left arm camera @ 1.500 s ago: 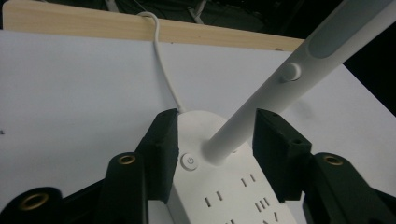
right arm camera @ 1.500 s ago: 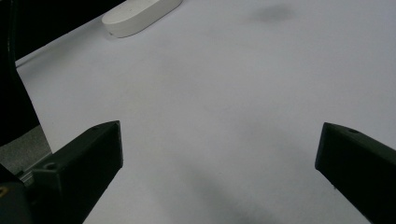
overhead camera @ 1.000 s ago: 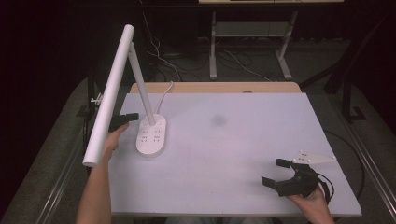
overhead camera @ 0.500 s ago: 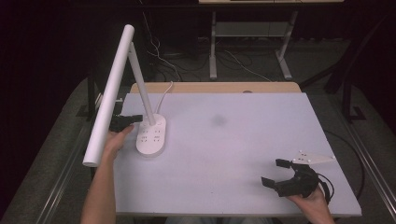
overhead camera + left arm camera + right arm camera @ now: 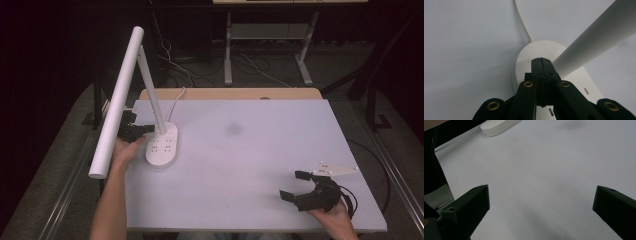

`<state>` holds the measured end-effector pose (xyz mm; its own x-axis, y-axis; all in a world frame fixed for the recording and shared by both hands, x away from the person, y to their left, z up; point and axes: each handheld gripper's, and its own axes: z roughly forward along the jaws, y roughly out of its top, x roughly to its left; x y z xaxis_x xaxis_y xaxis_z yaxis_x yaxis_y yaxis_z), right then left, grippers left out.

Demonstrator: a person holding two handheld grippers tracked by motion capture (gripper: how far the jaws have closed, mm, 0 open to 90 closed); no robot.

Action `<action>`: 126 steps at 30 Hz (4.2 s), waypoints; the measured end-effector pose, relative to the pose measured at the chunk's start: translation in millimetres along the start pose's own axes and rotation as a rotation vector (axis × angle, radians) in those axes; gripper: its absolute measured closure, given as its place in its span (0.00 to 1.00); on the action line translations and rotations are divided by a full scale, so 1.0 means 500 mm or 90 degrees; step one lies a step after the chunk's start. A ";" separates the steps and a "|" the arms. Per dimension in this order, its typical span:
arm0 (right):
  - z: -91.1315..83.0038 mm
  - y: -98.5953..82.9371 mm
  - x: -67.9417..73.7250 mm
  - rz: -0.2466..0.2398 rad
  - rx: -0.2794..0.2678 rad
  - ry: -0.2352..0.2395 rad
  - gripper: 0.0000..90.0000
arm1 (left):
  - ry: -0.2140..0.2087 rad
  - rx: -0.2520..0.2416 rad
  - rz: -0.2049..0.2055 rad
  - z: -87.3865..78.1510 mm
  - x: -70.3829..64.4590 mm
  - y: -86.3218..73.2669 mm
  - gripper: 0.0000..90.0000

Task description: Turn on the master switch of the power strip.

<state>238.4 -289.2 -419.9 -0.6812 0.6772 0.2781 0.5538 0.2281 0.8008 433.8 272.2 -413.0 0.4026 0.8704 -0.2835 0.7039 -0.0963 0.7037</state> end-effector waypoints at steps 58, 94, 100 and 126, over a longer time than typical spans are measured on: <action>-0.019 -0.003 0.006 -0.011 -0.015 0.002 0.00 | 0.066 0.073 -0.026 0.037 -0.028 0.021 1.00; -0.015 -0.004 -0.002 -0.004 -0.010 -0.002 0.00 | 0.072 -0.030 0.009 -0.037 -0.034 0.011 0.98; -0.015 -0.004 -0.001 -0.003 -0.010 -0.001 0.00 | 0.074 -0.054 0.009 -0.068 -0.039 0.008 0.91; -0.014 -0.005 0.003 -0.003 -0.008 0.001 0.00 | -0.003 -0.135 -0.021 -0.150 -0.077 -0.073 0.07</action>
<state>232.6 -293.7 -417.5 -0.6849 0.6747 0.2753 0.5445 0.2227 0.8086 348.6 278.7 -378.8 0.3846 0.8692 -0.3108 0.5777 0.0359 0.8154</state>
